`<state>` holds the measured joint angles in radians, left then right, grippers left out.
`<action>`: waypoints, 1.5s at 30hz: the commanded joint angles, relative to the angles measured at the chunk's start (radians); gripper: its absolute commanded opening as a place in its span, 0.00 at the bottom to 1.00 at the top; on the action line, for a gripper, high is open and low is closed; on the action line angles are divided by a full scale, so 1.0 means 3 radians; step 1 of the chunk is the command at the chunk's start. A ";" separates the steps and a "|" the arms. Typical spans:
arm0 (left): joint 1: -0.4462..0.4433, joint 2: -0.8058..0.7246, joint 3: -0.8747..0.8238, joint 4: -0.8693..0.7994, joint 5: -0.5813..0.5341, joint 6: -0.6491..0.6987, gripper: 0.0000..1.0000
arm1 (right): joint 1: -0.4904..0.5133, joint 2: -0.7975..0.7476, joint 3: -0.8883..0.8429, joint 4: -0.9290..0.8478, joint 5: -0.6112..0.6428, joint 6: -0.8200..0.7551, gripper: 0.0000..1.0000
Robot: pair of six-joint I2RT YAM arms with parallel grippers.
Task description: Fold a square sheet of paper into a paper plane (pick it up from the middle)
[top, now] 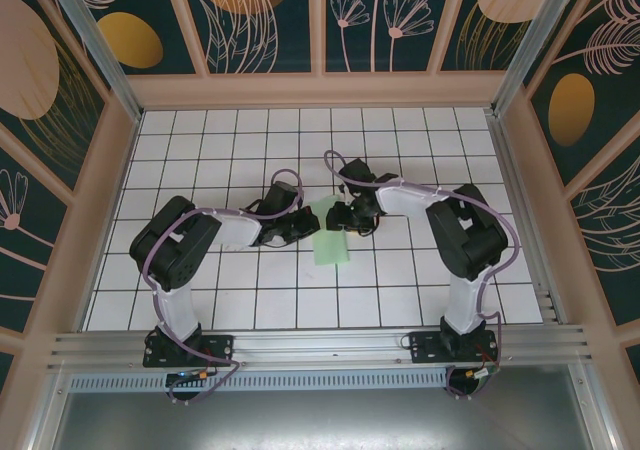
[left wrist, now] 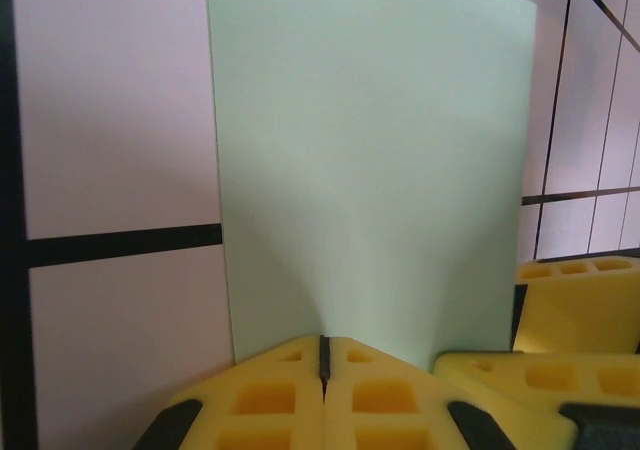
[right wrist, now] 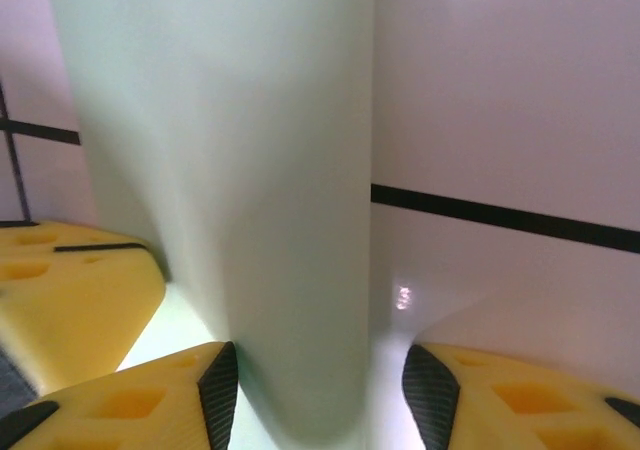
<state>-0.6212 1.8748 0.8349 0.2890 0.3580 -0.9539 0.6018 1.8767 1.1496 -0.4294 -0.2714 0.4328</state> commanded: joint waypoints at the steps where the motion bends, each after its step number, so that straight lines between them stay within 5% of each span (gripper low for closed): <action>1: -0.0027 0.0265 -0.0249 -0.0566 -0.0283 0.0096 0.00 | -0.0099 -0.0185 -0.0158 0.0013 0.0407 0.0098 0.57; 9: -0.0025 0.0290 -0.0285 -0.0559 -0.0339 0.0132 0.00 | -0.0161 -0.0663 -0.0229 0.0286 0.0054 0.0221 0.55; 17: -0.0027 0.0321 -0.0303 -0.0564 -0.0355 0.0122 0.00 | -0.0135 -0.0359 -0.0220 0.0751 -0.0408 0.0388 0.14; 21: -0.0026 0.0336 -0.0313 -0.0549 -0.0340 0.0094 0.00 | -0.0119 -0.0191 -0.0174 0.0845 -0.0593 0.0383 0.01; 45: -0.0021 0.0397 -0.0313 -0.0765 -0.0478 0.0007 0.00 | -0.0272 0.0329 -0.0221 0.0549 -0.0605 -0.0081 0.00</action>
<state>-0.6212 1.8786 0.8104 0.3367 0.3519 -0.9520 0.5621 1.9469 1.1240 -0.2134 -0.4900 0.4503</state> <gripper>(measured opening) 0.067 0.059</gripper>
